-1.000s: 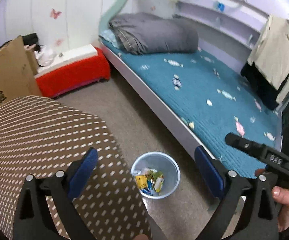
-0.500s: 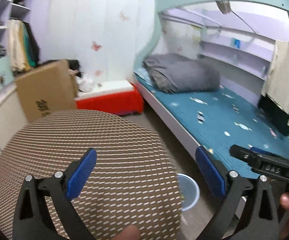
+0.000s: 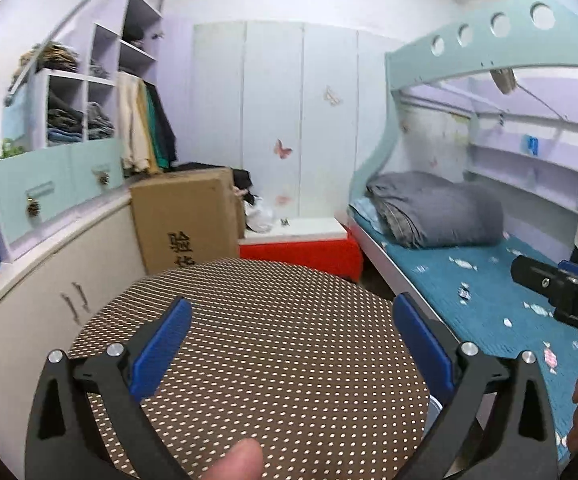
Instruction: Collect trash
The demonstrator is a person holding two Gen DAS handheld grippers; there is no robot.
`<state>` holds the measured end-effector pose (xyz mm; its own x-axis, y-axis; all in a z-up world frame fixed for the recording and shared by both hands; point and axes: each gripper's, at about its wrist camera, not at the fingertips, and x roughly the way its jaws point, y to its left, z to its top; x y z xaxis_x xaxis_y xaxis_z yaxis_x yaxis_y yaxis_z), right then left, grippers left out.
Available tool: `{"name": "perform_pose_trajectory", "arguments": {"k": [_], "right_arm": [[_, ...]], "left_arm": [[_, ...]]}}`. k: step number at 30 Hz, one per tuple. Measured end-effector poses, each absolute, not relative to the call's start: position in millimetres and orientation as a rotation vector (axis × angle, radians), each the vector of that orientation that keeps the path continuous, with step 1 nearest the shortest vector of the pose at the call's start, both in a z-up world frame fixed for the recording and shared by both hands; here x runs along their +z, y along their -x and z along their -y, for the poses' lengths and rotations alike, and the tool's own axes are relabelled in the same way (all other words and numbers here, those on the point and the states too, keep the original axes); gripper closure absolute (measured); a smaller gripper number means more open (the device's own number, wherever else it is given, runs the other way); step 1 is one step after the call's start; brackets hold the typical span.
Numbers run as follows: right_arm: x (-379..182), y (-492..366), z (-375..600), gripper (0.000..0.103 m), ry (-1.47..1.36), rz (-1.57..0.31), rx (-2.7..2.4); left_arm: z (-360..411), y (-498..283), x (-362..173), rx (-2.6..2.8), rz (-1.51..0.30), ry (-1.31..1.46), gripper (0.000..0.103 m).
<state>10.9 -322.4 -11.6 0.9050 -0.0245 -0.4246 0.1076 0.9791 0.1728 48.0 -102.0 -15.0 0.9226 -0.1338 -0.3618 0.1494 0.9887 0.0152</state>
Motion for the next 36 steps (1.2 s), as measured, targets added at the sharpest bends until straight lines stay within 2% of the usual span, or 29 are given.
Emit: {"name": "perform_pose_trajectory", "arguments": {"k": [12,36], "right_arm": [[12,33,292,0.006,-0.147,-0.329,-0.085],[22,47,252,0.006,-0.071,-0.269,-0.060]], "left_arm": [[73,21,20,-0.137,-0.261,0.001,0.005],[45,45,21,-0.091,-0.224,0.048,0.005]]}}
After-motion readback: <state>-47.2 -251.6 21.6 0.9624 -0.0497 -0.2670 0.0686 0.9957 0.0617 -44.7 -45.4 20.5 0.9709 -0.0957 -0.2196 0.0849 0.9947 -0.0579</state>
